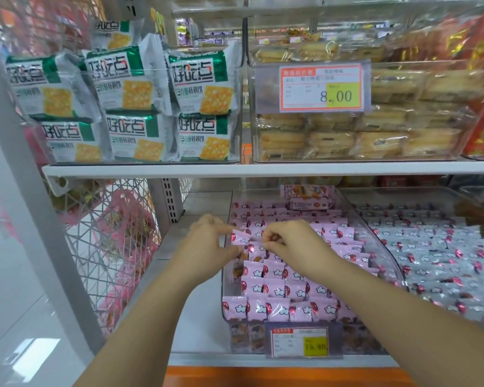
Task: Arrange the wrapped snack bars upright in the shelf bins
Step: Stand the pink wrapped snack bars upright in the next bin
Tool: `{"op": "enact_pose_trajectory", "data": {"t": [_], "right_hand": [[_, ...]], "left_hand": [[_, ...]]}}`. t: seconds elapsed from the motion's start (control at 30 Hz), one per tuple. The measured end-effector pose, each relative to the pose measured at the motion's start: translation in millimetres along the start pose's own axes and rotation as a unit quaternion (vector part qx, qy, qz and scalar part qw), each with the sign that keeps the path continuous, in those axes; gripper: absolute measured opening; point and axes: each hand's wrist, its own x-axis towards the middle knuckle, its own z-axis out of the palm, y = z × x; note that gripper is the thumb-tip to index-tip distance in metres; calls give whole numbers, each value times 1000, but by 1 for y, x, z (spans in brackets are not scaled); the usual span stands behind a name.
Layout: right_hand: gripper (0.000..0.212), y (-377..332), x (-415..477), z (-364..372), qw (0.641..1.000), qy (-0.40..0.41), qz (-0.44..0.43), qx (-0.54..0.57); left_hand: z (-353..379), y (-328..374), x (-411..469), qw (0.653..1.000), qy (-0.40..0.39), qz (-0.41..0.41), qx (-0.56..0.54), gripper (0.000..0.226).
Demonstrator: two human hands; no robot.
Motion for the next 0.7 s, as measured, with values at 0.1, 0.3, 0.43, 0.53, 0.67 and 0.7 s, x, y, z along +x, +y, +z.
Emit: {"op": "enact_pose_trajectory", "data": {"t": [0.1, 0.3, 0.43, 0.53, 0.67, 0.7], "right_hand": [[7, 1, 2, 5, 1000, 4, 7, 21], [18, -6, 6, 2, 999, -7, -38, 10], [25, -17, 3, 5, 985, -89, -147, -13], [36, -15, 2, 8, 980, -95, -143, -103], [44, -13, 8, 14, 967, -154, -90, -183], [45, -14, 9, 15, 966, -168, -82, -181]], "left_hand": [[0, 2, 7, 994, -40, -29, 97, 31], [1, 6, 13, 994, -62, -25, 86, 27], [2, -6, -14, 976, -4, -36, -213, 24], [4, -16, -30, 958, 25, -58, -280, 22], [7, -14, -39, 946, 24, -68, -317, 24], [8, -12, -40, 942, 27, -70, -328, 24]]}}
